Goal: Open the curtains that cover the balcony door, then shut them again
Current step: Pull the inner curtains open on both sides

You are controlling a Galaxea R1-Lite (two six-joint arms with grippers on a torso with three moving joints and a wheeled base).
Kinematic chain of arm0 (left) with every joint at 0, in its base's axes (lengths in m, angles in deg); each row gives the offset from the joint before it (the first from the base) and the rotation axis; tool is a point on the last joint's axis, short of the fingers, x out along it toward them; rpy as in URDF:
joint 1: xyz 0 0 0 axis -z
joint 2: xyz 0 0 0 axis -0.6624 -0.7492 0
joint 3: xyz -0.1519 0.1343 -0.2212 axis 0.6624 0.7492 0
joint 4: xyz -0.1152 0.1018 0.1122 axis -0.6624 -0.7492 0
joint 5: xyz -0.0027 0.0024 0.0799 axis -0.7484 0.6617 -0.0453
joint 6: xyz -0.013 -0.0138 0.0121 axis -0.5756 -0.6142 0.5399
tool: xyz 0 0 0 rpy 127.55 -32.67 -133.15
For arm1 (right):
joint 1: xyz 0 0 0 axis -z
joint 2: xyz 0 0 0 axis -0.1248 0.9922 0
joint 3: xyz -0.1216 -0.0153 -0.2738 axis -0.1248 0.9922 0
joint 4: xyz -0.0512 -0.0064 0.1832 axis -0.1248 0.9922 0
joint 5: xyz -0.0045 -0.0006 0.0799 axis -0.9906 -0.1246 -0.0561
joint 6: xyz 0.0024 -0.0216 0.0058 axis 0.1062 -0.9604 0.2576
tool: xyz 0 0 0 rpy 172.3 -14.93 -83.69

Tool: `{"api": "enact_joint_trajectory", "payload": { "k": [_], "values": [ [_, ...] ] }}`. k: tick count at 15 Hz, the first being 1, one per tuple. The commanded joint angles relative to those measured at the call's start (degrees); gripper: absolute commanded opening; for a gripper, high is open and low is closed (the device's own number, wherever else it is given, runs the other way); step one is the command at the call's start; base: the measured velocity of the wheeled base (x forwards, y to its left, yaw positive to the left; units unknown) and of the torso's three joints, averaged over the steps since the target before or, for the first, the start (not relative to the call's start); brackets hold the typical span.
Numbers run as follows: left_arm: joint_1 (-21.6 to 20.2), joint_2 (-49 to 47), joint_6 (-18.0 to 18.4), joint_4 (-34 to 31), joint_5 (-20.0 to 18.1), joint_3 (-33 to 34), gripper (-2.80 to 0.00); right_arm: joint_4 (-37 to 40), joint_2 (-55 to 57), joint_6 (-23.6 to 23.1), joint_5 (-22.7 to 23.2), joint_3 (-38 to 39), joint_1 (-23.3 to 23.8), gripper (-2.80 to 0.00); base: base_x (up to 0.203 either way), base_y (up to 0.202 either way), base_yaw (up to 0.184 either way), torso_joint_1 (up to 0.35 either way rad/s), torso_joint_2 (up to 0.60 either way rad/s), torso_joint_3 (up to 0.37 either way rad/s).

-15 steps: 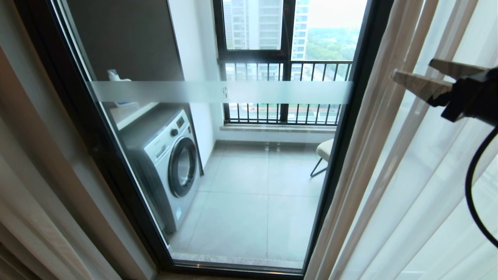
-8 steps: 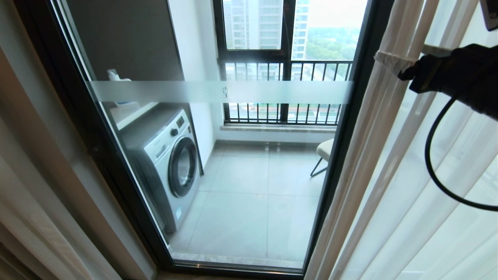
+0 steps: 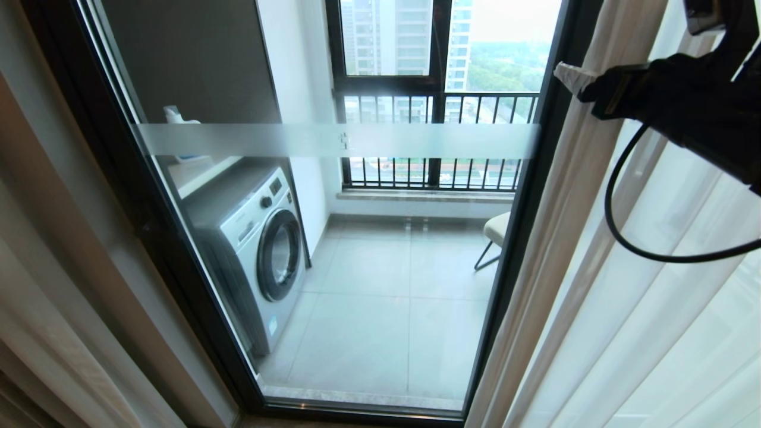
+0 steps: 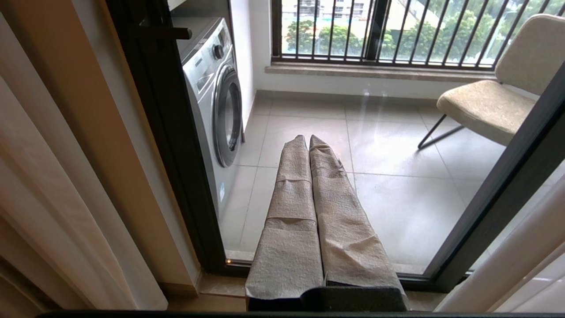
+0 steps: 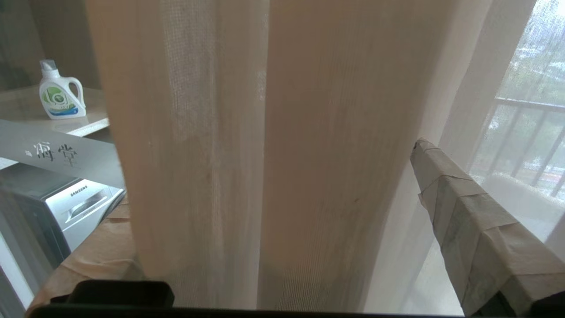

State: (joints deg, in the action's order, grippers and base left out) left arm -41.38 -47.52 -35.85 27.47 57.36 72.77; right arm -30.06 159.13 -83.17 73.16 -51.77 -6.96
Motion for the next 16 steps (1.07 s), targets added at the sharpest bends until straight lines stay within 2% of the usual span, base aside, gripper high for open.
{"api": "enact_joint_trajectory", "payload": {
  "k": [1,3,4,8,16],
  "values": [
    [0.0,0.0,0.0,0.0,0.0,0.0,-2.8,-1.6,2.4,0.0,0.0,-1.4,0.1,0.0,0.0,0.0,0.0,0.0,0.0,0.0],
    [0.0,0.0,0.0,0.0,0.0,0.0,-2.8,-2.2,2.9,0.0,0.0,-1.5,0.1,0.0,0.0,0.0,0.0,0.0,0.0,0.0],
    [0.0,0.0,0.0,0.0,0.1,0.0,-2.8,-2.3,3.0,0.0,0.0,-1.5,0.1,-2.8,0.0,0.0,0.0,0.0,0.0,0.0],
    [0.0,0.0,0.0,0.0,0.1,0.0,-2.8,-2.3,3.3,0.0,0.0,-1.7,0.9,-2.8,0.0,0.0,0.0,0.0,0.0,0.0],
    [0.0,0.0,0.0,0.0,0.1,0.0,-2.8,-2.3,2.2,-0.1,0.0,-1.7,6.2,-2.8,0.0,0.0,0.0,0.0,0.0,0.0]
  ]
}}
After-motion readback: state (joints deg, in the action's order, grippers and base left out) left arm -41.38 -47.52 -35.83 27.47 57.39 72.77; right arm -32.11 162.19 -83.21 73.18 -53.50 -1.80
